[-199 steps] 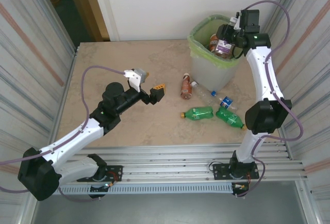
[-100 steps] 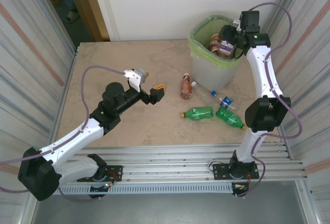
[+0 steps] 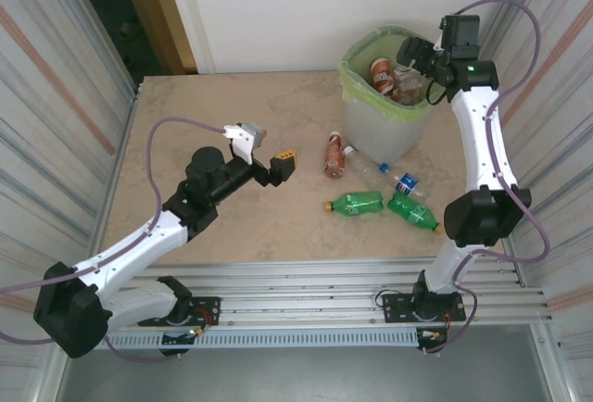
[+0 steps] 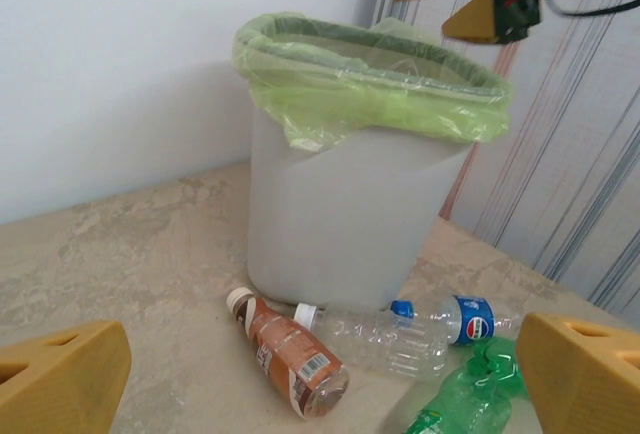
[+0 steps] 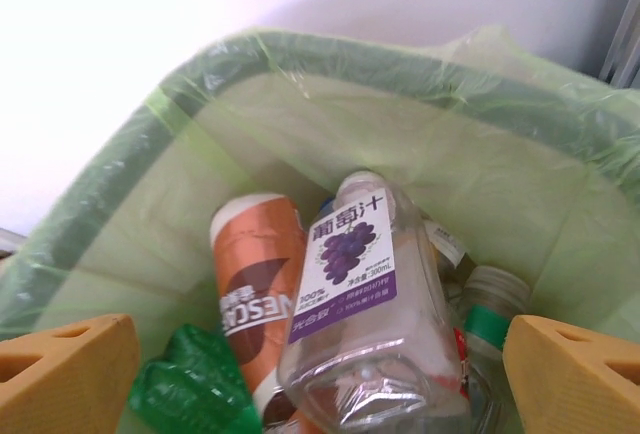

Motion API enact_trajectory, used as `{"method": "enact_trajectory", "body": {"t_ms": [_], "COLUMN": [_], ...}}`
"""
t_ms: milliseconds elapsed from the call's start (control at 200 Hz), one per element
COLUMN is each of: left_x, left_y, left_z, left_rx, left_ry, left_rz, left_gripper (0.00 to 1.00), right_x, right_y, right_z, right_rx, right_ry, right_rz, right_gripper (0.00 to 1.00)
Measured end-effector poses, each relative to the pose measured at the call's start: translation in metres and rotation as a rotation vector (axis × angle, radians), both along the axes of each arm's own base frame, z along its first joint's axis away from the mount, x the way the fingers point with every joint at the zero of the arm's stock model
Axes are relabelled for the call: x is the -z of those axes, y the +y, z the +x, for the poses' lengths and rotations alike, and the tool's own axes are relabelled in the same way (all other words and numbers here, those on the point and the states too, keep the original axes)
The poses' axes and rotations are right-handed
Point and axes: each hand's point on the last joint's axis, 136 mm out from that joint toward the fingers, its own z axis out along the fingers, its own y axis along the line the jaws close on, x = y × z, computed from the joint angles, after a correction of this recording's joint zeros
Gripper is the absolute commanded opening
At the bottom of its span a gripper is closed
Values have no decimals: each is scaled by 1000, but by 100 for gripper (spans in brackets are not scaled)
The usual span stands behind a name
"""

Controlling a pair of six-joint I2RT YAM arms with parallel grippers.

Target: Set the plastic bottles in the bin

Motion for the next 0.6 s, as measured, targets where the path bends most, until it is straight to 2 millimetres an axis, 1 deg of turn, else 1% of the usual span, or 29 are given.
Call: {"method": "enact_trajectory", "body": {"t_ms": [140, 235, 351, 446, 536, 601], "left_x": [13, 22, 29, 33, 40, 49], "left_y": [-1, -2, -4, -5, -7, -8], "left_z": [4, 9, 16, 22, 27, 32], "left_rx": [-11, -21, -40, -60, -73, -86], "left_ry": [38, 70, 110, 139, 173, 209], "left_rz": [20, 32, 44, 48, 54, 64], "left_gripper": [99, 99, 99, 99, 99, 99], "right_x": [-28, -42, -57, -56, -42, -31], "right_y": [0, 2, 4, 4, -2, -8], "right_z": [-17, -30, -52, -76, -105, -124], "right_rx": [-5, -10, -12, -1, 21, 45], "right_ry": [-56, -78, -106, -106, -78, -60], "right_rz": [1, -2, -10, -21, -36, -50], "right_gripper": [98, 100, 98, 98, 98, 98]}}
